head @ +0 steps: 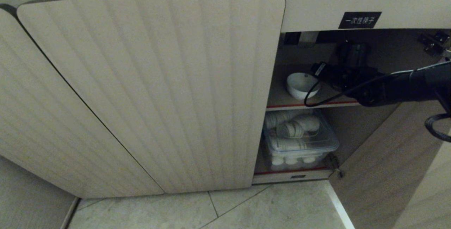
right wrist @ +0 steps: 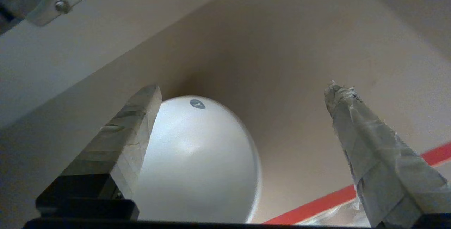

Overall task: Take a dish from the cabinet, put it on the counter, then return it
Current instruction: Put it back into the cabinet, then close the cabinet door

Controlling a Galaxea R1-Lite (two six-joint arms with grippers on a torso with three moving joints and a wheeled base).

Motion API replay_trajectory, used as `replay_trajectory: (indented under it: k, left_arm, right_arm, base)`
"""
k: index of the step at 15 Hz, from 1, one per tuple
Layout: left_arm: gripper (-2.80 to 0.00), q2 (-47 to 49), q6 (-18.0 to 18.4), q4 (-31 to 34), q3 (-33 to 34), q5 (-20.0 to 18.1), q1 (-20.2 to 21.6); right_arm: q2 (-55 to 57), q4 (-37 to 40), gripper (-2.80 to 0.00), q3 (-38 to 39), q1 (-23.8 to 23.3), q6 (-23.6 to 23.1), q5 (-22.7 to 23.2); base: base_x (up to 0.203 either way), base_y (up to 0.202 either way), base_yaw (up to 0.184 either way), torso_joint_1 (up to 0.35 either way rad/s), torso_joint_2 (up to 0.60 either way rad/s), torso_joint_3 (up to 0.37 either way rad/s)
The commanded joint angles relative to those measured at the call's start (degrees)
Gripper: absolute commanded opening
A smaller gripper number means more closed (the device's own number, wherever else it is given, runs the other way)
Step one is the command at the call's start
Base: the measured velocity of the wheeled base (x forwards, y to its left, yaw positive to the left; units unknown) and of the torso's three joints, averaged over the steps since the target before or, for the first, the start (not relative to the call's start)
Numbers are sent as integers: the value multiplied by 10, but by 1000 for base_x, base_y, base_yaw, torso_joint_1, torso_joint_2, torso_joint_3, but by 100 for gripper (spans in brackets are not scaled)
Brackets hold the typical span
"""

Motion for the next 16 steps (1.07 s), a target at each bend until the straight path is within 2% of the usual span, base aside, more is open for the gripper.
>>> replay_trajectory:
  k: [1, 4, 8, 9, 16]
  left_arm:
    - [-280, 0, 0, 0, 0, 0, 0]
    - [-280, 0, 0, 0, 0, 0, 0]
    - [-280, 0, 0, 0, 0, 1, 0]
    - [-280, 0, 0, 0, 0, 0, 0]
    - [-280, 0, 0, 0, 0, 0, 0]
  right_arm:
    - [-14, -62, 0, 46, -1, -35, 1]
    - [-23, -114, 0, 77, -1, -69, 4]
    - [-30, -153, 0, 113, 0, -92, 5]
    - [-31, -158, -280, 119, 0, -96, 5]
    - [-43, -185, -280, 146, 0, -102, 6]
  base:
    - [0, 0, 0, 0, 0, 0]
    - [0, 0, 0, 0, 0, 0]
    - [0, 0, 0, 0, 0, 0]
    - [0, 0, 0, 0, 0, 0]
    - [0, 0, 0, 0, 0, 0]
